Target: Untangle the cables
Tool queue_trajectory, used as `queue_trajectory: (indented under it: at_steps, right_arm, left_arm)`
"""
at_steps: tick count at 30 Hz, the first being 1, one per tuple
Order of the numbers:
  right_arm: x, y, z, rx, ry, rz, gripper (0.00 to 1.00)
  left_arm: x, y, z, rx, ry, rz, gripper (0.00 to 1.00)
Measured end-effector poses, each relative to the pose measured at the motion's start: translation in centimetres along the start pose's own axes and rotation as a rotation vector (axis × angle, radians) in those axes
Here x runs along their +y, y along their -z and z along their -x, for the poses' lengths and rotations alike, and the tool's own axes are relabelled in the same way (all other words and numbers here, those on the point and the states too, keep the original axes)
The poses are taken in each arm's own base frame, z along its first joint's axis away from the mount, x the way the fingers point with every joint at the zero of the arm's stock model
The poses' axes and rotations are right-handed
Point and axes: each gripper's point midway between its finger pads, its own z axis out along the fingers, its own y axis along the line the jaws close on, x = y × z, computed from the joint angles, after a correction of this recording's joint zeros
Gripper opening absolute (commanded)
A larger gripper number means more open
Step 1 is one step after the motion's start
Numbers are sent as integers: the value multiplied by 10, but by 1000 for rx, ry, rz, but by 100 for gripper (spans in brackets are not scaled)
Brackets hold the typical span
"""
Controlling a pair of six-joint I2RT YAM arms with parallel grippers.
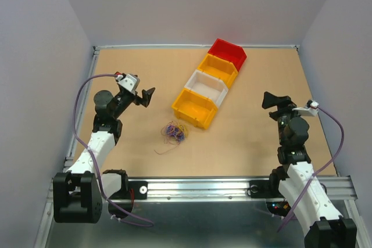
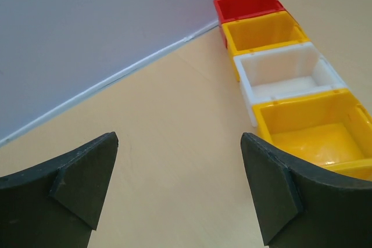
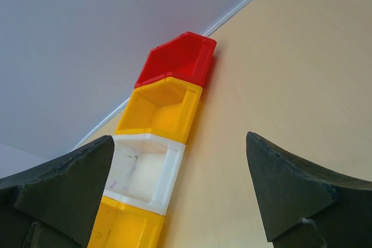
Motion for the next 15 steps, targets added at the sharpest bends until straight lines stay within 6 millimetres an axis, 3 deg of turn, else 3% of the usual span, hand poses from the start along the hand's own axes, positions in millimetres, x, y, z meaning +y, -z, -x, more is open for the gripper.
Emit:
queue_trajectory:
  at_steps: [9,15]
  right_arm:
    - [4,2,-3,22,71,39,100]
    - [8,2,-51,238,171,139,100]
  left_arm:
    - [-61,2,7,-35,-141,-273,99]
    - [-102,10,12,-84,-271,-418,99]
